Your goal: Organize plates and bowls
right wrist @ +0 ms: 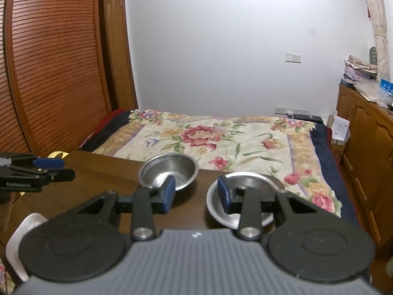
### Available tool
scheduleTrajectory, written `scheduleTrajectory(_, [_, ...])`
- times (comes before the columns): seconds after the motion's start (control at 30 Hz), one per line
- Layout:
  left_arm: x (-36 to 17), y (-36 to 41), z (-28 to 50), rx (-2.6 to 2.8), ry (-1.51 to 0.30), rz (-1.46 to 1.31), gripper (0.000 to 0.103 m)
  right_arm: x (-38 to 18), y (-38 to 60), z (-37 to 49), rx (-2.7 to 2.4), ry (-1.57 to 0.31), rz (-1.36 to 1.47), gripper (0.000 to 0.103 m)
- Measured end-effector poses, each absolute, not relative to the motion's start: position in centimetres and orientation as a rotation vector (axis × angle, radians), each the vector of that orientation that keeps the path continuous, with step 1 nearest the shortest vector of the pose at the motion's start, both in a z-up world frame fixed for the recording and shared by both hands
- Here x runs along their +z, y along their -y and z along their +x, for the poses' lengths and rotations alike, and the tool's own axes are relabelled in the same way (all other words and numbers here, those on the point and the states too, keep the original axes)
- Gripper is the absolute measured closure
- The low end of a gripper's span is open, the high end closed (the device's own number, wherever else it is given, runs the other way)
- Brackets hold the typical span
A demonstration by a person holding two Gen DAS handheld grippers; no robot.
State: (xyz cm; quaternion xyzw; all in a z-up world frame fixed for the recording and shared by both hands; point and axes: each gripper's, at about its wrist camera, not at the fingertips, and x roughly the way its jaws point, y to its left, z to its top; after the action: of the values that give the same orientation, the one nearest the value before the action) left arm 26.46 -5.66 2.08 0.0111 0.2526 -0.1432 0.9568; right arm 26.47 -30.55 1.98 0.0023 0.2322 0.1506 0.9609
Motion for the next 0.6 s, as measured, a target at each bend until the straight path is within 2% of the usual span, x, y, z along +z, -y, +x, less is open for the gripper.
scheduleTrajectory(0.6, [-2.0,7.7,35.1,-0.296,-0.582,0.044,0.041,-2.7,28.3,36.6,0.405,-0.593,0.058,0.064])
